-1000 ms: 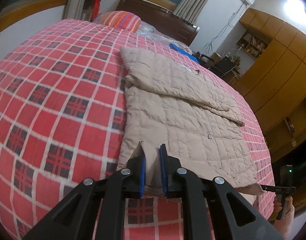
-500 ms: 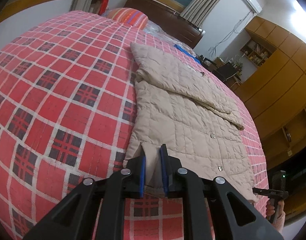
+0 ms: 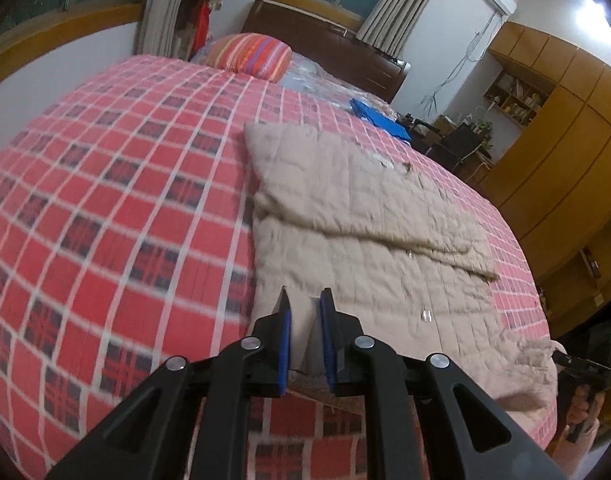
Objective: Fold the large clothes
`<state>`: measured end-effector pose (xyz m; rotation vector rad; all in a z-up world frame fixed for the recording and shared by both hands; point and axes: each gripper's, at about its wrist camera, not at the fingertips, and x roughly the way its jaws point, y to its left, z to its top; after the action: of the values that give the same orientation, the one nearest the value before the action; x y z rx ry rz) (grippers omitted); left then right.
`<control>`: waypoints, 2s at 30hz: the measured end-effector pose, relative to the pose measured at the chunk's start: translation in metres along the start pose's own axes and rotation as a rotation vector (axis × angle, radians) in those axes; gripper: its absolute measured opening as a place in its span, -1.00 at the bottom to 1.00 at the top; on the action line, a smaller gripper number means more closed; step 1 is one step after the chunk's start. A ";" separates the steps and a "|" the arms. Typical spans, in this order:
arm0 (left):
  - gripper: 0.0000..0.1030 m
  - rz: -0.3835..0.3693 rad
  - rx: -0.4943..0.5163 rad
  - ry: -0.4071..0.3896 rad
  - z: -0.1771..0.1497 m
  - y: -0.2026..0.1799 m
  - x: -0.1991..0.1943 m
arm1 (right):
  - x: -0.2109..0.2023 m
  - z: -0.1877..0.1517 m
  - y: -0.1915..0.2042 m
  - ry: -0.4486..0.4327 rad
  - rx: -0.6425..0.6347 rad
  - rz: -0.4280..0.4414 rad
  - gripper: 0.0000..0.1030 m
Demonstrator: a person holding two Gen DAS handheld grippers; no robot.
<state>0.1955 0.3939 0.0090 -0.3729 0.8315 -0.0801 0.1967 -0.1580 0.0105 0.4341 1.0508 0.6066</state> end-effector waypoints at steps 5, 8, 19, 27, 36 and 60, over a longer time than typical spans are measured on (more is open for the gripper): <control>-0.72 0.033 0.003 -0.018 0.038 -0.008 0.021 | 0.015 0.044 0.002 -0.013 0.025 -0.034 -0.86; -0.72 0.060 0.007 -0.019 0.058 -0.011 0.039 | 0.028 0.072 -0.005 -0.012 0.055 -0.055 -0.86; -0.65 0.198 -0.031 0.024 0.113 0.003 0.121 | 0.103 0.157 -0.055 0.038 0.173 -0.116 -0.86; -0.45 0.269 -0.053 0.050 0.125 0.028 0.151 | 0.143 0.176 -0.077 0.084 0.210 -0.131 -0.82; 0.51 0.236 0.005 -0.018 0.121 0.027 0.119 | 0.114 0.173 -0.065 0.061 0.192 -0.067 -0.03; -0.33 0.305 0.221 0.064 0.092 -0.023 0.147 | 0.125 0.149 -0.044 0.033 -0.036 -0.312 -0.80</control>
<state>0.3641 0.3682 -0.0306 -0.0340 0.9244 0.0997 0.3870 -0.1168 -0.0346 0.2226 1.1103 0.3539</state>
